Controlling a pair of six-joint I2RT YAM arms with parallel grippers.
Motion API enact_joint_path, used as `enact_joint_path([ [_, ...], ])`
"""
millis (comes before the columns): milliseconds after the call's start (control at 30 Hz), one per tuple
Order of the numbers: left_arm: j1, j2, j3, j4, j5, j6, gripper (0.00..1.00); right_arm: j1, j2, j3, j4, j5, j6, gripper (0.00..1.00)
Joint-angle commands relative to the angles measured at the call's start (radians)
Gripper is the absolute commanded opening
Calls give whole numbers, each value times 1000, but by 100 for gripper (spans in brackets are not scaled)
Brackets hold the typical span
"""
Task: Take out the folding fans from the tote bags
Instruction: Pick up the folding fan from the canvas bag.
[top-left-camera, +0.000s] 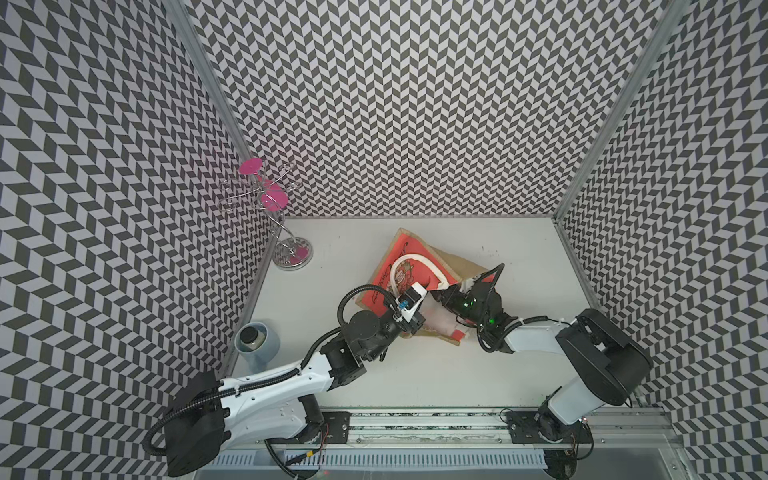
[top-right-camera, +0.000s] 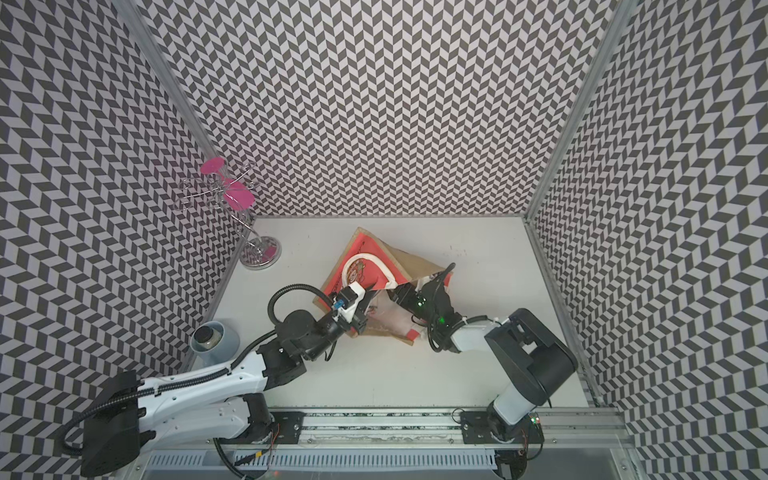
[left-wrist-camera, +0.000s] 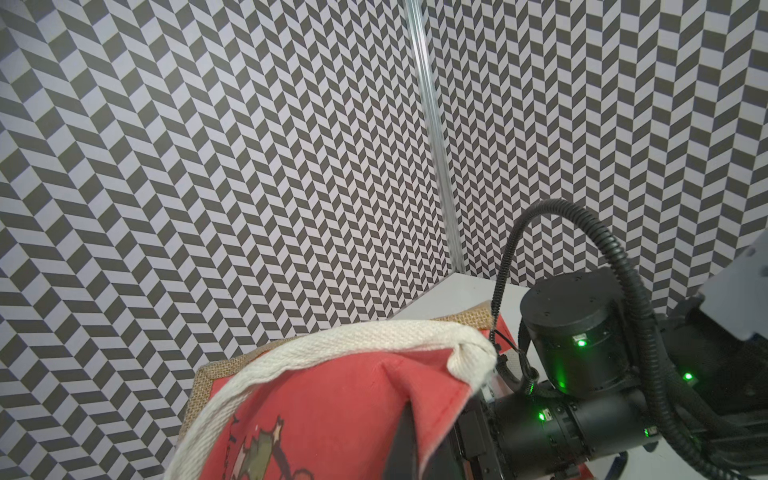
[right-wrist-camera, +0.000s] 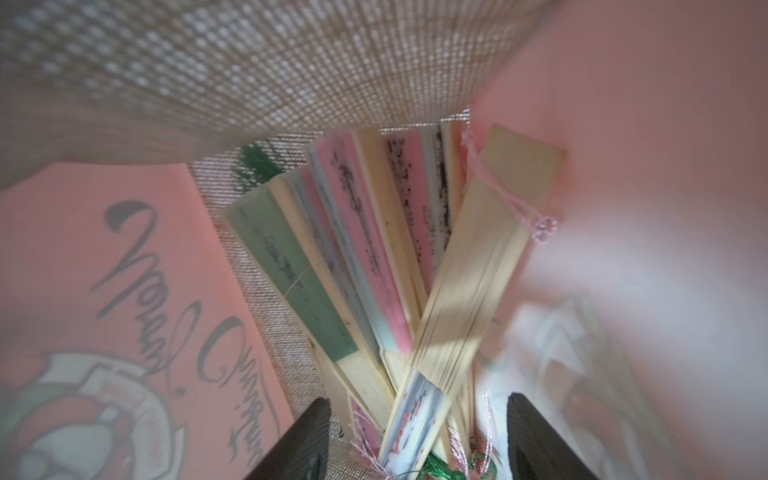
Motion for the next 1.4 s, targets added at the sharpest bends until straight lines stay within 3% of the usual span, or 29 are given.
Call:
enact_joint_path([
  [0, -15, -28, 16, 122, 97, -16, 0, 13, 12, -15, 81, 34, 32, 67],
  [267, -15, -11, 11, 151, 147, -24, 0, 42, 40, 26, 26, 118, 28, 61],
  [700, -12, 27, 29, 55, 252, -23, 0, 77, 203, 103, 200, 28, 95, 53],
  [867, -12, 31, 41, 62, 284, -23, 0, 77, 216, 134, 51, 66, 112, 57],
  [1167, -3, -21, -7, 57, 112, -12, 0, 71, 126, 83, 3, 100, 67, 34],
  [1367, 75, -82, -15, -9, 37, 14, 0, 71, -24, 31, -73, 159, 0, 24],
])
